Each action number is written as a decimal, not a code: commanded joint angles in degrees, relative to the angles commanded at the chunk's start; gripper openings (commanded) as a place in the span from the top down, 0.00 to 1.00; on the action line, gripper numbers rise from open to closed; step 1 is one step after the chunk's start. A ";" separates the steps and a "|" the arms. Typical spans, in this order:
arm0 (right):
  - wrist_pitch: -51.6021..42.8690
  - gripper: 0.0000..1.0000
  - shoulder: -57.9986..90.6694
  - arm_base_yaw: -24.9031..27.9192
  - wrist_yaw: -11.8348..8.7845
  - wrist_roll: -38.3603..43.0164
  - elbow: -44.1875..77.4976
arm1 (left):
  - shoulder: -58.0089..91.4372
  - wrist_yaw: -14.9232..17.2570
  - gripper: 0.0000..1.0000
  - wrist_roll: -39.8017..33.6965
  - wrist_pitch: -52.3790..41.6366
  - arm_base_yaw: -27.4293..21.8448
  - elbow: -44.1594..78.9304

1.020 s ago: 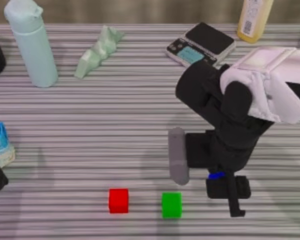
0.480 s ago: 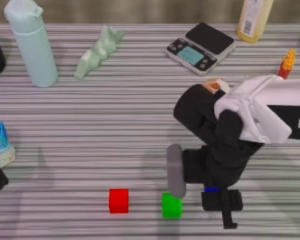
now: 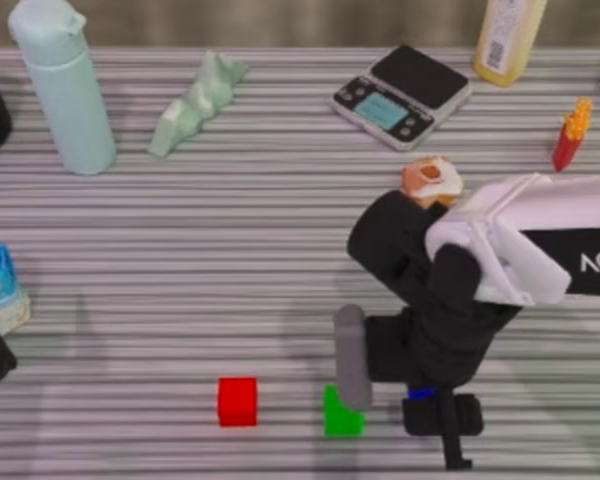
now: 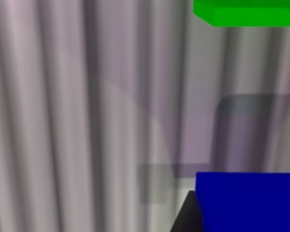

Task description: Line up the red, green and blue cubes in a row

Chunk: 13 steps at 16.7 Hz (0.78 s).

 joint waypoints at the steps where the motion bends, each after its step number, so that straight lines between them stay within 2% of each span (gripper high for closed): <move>1: 0.00 0.85 0.00 0.00 0.00 0.00 0.00 | 0.00 0.00 0.00 0.00 0.00 0.00 0.00; 12: 0.00 0.02 0.00 0.00 0.00 0.00 0.00 | 0.00 0.00 0.00 0.00 0.00 0.00 0.00; 13: 0.00 0.00 0.00 0.00 0.00 0.00 0.00 | 0.00 0.00 0.00 0.00 0.00 0.00 0.00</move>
